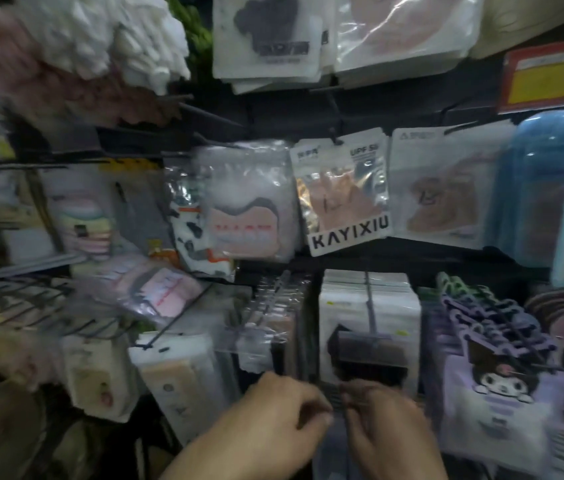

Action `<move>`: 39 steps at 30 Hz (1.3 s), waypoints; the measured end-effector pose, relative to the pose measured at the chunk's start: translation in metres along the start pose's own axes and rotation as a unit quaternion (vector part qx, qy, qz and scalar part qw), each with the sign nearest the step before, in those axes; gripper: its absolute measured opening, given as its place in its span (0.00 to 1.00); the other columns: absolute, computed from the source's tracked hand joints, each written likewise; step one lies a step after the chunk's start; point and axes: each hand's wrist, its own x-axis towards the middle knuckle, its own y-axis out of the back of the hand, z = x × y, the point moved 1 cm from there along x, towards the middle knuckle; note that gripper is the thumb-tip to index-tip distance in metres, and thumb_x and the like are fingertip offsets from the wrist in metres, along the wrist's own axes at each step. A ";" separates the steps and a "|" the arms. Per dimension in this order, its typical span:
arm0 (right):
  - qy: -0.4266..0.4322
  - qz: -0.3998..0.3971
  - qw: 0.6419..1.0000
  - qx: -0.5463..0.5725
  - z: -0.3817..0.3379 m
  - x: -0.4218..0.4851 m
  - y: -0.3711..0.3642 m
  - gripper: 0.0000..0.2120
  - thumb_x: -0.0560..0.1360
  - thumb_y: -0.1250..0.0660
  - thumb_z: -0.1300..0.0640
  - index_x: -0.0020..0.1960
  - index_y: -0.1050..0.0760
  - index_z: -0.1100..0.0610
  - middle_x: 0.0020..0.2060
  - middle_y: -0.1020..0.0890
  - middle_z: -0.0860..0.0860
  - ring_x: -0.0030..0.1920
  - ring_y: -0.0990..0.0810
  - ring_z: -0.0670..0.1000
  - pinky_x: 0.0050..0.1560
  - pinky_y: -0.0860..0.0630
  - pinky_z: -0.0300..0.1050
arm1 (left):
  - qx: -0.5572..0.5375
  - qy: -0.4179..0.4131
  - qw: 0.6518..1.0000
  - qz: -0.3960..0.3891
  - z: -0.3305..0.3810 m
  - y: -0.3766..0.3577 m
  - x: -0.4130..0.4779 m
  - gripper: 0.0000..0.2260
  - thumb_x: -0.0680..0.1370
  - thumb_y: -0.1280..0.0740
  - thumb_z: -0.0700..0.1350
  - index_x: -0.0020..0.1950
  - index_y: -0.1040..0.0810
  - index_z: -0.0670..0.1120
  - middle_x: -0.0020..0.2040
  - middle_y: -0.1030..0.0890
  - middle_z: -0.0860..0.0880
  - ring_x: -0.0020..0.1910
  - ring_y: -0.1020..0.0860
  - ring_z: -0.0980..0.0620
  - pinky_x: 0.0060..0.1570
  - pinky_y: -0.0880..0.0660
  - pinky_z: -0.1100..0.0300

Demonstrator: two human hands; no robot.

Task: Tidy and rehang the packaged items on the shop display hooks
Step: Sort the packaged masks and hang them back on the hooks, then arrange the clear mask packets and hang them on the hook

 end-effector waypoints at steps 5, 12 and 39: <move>0.085 -0.090 0.991 0.050 -0.081 -0.022 -0.005 0.11 0.75 0.36 0.33 0.54 0.19 0.30 0.43 0.14 0.35 0.48 0.16 0.33 0.52 0.22 0.30 | 0.013 0.019 0.995 -0.094 -0.044 0.082 -0.057 0.10 0.82 0.32 0.62 0.55 0.14 0.61 0.46 0.13 0.63 0.45 0.16 0.67 0.54 0.17 0.58; 0.136 -0.106 0.982 0.076 -0.222 -0.016 -0.031 0.08 0.77 0.30 0.43 0.50 0.15 0.44 0.38 0.14 0.40 0.40 0.16 0.38 0.41 0.21 0.34 | 0.103 0.027 0.994 -0.008 -0.168 0.190 -0.109 0.07 0.81 0.28 0.59 0.48 0.14 0.58 0.40 0.15 0.64 0.41 0.18 0.68 0.45 0.21 0.65; 0.062 -0.171 0.983 -0.005 -0.292 0.186 -0.165 0.25 0.71 0.28 0.35 0.64 0.23 0.45 0.53 0.16 0.48 0.51 0.16 0.52 0.53 0.15 0.56 | 0.218 -0.057 0.973 0.056 -0.327 0.275 0.011 0.22 0.76 0.24 0.63 0.70 0.21 0.69 0.71 0.20 0.63 0.69 0.23 0.57 0.70 0.24 0.49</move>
